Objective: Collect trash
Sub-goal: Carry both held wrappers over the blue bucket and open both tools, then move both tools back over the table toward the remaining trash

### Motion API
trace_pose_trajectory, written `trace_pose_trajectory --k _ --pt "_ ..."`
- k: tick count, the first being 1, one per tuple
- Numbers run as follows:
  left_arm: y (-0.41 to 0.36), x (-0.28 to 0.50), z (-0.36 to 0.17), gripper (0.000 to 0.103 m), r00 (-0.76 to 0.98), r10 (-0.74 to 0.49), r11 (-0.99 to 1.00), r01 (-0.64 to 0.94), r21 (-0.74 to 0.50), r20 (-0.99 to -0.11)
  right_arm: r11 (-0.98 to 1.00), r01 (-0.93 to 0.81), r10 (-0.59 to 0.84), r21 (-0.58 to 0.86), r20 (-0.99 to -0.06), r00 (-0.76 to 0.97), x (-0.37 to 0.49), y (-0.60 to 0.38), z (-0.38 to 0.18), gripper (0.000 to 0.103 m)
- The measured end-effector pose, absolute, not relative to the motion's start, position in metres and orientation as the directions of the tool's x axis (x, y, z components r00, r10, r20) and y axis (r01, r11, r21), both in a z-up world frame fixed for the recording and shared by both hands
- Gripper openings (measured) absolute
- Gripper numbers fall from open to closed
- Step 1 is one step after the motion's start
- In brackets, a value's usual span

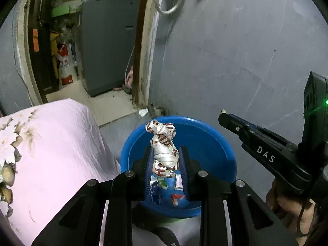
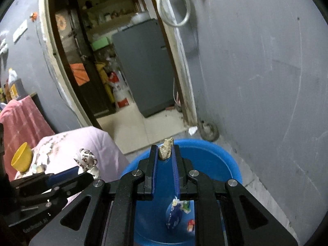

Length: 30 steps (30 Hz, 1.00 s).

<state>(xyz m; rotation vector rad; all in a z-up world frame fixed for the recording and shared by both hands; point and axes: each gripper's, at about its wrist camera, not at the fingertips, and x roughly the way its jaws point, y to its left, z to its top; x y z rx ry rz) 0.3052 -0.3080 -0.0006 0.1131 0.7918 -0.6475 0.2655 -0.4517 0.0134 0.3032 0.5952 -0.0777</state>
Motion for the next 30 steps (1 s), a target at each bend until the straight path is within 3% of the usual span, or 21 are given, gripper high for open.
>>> trace_pose_trajectory --k 2,6,10,18,30 --pt "-0.313 0.307 -0.007 0.022 0.51 -0.487 0.803 0.58 -0.134 -0.708 0.95 0.164 0.017 0.264 -0.572 0.82 0.269 -0.456 0.011 0.013" --pt "-0.321 0.312 -0.015 0.026 0.503 -0.465 0.808 0.578 -0.117 -0.728 0.944 0.18 0.012 0.276 -0.574 0.819 0.267 -0.462 0.01 0.026" --pt "-0.321 0.312 -0.02 0.033 0.509 -0.459 0.811 0.575 -0.11 -0.728 0.942 0.188 0.007 0.28 -0.574 0.819 0.267 -0.464 0.011 0.026" --pt "-0.306 0.313 -0.014 0.038 0.536 -0.452 0.828 0.55 -0.111 -0.713 0.941 0.19 0.001 0.279 -0.566 0.825 0.27 -0.463 0.012 0.027" --pt "-0.282 0.308 0.004 0.038 0.591 -0.421 0.859 0.503 -0.094 -0.688 0.942 0.181 0.002 0.283 -0.543 0.839 0.268 -0.458 0.019 0.028"
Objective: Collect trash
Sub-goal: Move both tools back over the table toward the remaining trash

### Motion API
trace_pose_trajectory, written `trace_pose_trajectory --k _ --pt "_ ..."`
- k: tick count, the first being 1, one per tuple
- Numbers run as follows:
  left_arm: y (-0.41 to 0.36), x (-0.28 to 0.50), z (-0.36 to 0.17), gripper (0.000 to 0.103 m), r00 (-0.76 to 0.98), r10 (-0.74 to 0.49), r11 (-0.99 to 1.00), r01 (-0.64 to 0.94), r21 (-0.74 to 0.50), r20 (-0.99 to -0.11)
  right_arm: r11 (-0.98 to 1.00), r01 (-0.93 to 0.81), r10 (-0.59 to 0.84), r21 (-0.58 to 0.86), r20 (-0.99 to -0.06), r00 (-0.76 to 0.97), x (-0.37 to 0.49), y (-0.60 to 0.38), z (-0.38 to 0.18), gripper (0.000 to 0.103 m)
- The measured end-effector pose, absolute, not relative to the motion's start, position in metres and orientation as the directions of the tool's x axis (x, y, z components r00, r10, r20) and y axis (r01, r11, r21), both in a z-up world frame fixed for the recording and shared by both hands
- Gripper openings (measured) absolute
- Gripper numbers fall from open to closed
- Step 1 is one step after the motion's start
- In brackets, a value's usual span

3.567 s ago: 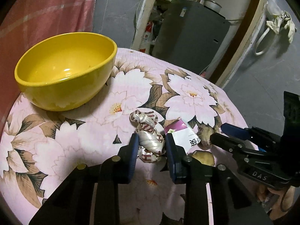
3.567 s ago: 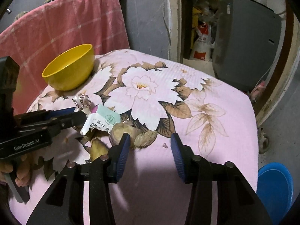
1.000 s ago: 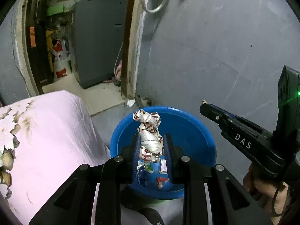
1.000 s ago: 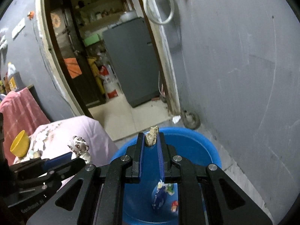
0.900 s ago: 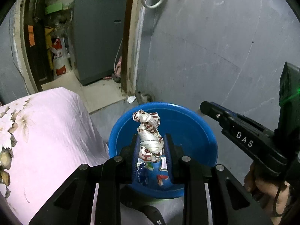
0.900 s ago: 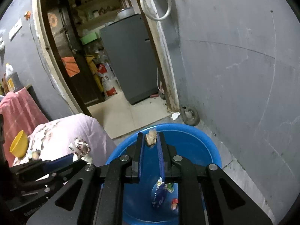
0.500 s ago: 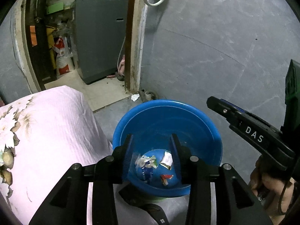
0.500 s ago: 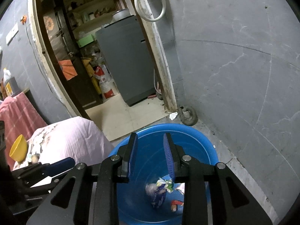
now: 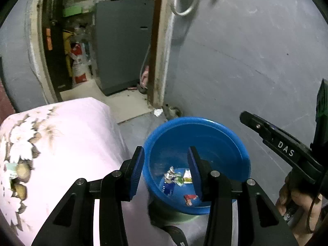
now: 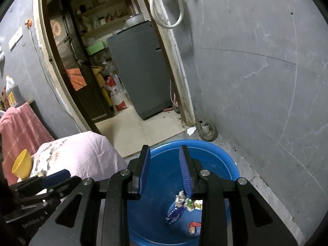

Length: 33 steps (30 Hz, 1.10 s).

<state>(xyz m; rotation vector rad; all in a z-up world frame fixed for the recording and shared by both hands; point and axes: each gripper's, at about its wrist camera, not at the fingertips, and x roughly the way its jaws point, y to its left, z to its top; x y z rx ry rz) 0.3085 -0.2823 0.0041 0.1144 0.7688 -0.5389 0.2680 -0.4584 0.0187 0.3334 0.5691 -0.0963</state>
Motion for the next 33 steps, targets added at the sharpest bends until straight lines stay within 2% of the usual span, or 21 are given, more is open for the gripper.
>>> trace_pose_trajectory --k 5,11,13,14,18,22,23,25,26,28,33 --pt "-0.254 0.31 0.024 0.04 0.641 -0.411 0.886 0.447 -0.119 -0.648 0.944 0.155 0.019 0.29 -0.52 0.854 0.268 -0.448 0.026 0.028" --pt "-0.205 0.31 0.054 0.047 0.74 -0.364 0.929 0.336 -0.158 -0.566 0.95 0.101 0.045 0.296 -0.45 0.892 0.264 -0.427 0.045 0.03" --pt "-0.186 0.308 0.065 0.053 0.772 -0.345 0.938 0.295 -0.181 -0.534 0.953 0.074 0.058 0.295 -0.416 0.908 0.261 -0.417 0.052 0.052" --pt "-0.174 0.307 0.07 0.054 0.79 -0.333 0.943 0.272 -0.193 -0.515 0.954 0.056 0.069 0.295 -0.399 0.915 0.259 -0.411 0.055 0.056" --pt "-0.141 0.299 0.086 0.064 0.845 -0.278 0.956 0.2 -0.213 -0.456 0.959 -0.005 0.107 0.284 -0.344 0.933 0.256 -0.388 0.065 0.058" --pt "-0.108 0.283 0.095 0.087 0.902 -0.19 0.97 0.111 -0.215 -0.388 0.953 -0.086 0.162 0.292 -0.248 0.955 0.248 -0.364 0.076 0.078" --pt "-0.099 0.278 0.097 0.088 0.916 -0.162 0.973 0.087 -0.212 -0.367 0.953 -0.105 0.171 0.283 -0.218 0.961 0.245 -0.356 0.08 0.08" --pt "-0.086 0.272 0.099 0.101 0.936 -0.101 0.98 0.035 -0.196 -0.337 0.956 -0.138 0.185 0.258 -0.168 0.968 0.239 -0.341 0.085 0.088" --pt "-0.08 0.269 0.1 0.101 0.945 -0.072 0.982 0.011 -0.191 -0.32 0.958 -0.151 0.19 0.246 -0.145 0.971 0.237 -0.335 0.087 0.09" --pt "-0.067 0.262 0.1 0.101 0.957 -0.038 0.983 -0.016 -0.184 -0.287 0.957 -0.185 0.208 0.224 -0.084 0.974 0.231 -0.319 0.091 0.103" --pt "-0.041 0.246 0.099 0.101 0.971 0.033 0.987 -0.068 -0.146 -0.235 0.942 -0.275 0.278 0.192 0.013 0.961 0.224 -0.294 0.095 0.103"
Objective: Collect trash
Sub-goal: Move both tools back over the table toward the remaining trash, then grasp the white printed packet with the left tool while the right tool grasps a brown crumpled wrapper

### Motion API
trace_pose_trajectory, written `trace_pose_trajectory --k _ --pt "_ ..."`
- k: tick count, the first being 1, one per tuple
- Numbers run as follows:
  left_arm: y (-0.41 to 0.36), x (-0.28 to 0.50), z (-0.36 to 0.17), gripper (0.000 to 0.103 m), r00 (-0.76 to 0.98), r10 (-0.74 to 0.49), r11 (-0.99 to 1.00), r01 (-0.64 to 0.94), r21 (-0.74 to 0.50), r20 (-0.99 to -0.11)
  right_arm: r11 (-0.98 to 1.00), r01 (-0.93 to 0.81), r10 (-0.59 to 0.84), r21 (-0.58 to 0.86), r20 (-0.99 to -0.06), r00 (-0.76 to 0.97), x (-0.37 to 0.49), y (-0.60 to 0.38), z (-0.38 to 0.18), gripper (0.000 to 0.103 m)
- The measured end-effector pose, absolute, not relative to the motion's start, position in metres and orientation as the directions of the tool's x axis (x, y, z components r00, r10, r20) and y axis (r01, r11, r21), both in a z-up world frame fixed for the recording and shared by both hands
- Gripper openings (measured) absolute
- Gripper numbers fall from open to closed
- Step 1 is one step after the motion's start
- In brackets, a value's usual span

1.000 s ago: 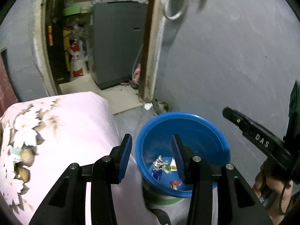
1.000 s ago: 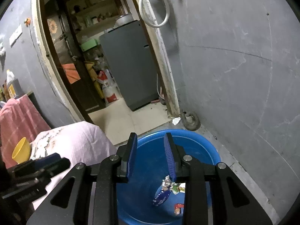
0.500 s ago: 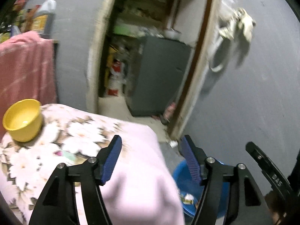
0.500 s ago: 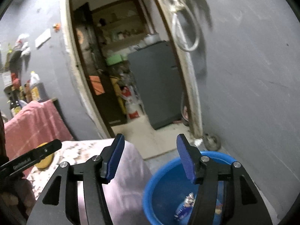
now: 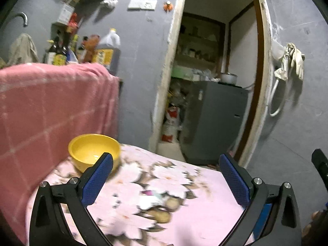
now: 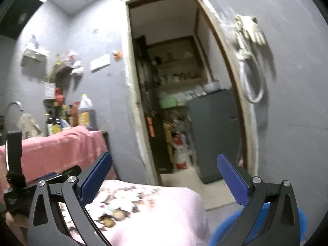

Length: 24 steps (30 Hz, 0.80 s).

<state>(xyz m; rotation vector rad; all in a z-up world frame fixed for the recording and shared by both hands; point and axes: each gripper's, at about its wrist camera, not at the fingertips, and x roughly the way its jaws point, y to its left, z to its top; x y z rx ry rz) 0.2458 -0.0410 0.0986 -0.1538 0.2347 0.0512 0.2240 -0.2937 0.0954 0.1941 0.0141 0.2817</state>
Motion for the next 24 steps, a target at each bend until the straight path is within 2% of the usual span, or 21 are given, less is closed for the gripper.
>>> trace_pose_trajectory --k 6,10,15,24 --pt "-0.013 0.228 0.093 0.101 0.977 0.08 0.987 -0.106 -0.123 -0.199 0.932 -0.342 0.335 0.123 0.078 0.939 0.219 -0.261 0.094 0.103" --pt "0.002 0.219 0.086 0.101 0.977 0.113 0.986 -0.132 -0.102 -0.18 0.929 -0.363 0.358 0.067 0.076 0.93 0.221 -0.241 0.091 0.103" --pt "0.014 0.214 0.076 0.101 0.976 0.148 0.985 -0.16 -0.067 -0.162 0.924 -0.383 0.382 0.008 0.047 0.923 0.226 -0.216 0.08 0.103" --pt "0.028 0.23 0.058 0.101 0.967 0.168 0.985 -0.172 -0.002 -0.192 0.914 -0.404 0.401 -0.032 -0.084 0.912 0.253 -0.19 0.064 0.103"
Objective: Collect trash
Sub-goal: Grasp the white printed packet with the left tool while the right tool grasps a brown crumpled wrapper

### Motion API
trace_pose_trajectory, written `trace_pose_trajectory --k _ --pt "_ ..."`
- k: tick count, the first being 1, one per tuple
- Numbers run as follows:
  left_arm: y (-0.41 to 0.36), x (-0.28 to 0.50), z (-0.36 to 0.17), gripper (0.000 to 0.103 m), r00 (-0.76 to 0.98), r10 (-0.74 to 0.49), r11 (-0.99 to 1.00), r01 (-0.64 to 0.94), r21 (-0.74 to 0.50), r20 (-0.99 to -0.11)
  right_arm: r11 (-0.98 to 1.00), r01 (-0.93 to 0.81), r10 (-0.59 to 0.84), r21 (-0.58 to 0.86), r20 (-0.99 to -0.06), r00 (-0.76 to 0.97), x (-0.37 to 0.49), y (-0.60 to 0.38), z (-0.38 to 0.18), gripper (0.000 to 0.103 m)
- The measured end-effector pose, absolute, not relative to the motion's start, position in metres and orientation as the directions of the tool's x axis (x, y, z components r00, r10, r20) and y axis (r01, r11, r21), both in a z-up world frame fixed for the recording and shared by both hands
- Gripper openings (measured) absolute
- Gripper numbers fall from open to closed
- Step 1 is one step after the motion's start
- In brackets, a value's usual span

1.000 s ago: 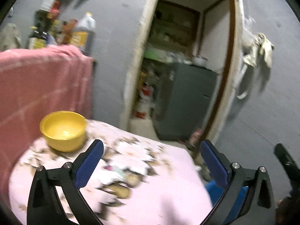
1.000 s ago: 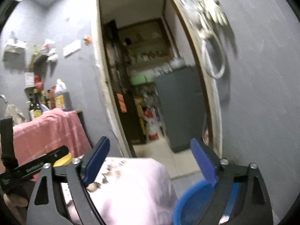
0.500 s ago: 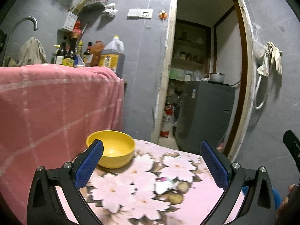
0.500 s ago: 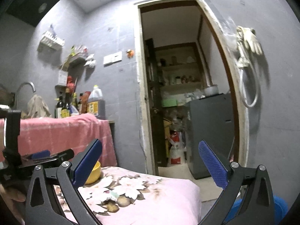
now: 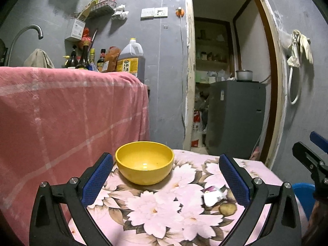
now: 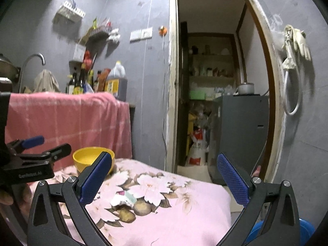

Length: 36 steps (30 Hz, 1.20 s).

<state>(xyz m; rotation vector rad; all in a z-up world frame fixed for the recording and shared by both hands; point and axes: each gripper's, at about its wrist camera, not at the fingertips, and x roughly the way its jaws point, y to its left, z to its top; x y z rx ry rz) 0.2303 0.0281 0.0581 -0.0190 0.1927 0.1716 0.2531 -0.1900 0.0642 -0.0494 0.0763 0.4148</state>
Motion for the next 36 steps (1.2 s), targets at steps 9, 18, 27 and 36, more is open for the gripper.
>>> trace_pose_trajectory --k 9,18,27,36 --pt "0.037 0.253 0.047 0.101 0.961 0.142 0.99 -0.144 0.009 -0.236 0.906 -0.418 0.404 -0.059 -0.171 0.899 0.277 -0.173 0.055 0.103" --pt "0.042 0.294 0.027 0.101 0.888 0.075 0.995 -0.098 -0.027 -0.455 0.904 -0.428 0.395 0.006 -0.396 0.829 0.316 -0.171 0.034 0.093" --pt "0.048 0.332 0.003 0.069 0.748 -0.109 0.98 -0.03 -0.197 -0.654 0.886 -0.459 0.388 0.063 -0.64 0.663 0.344 -0.161 0.006 0.067" --pt "0.048 0.344 -0.001 0.059 0.698 -0.243 0.947 0.02 -0.321 -0.673 0.844 -0.532 0.41 0.073 -0.728 0.55 0.355 -0.144 -0.01 0.058"
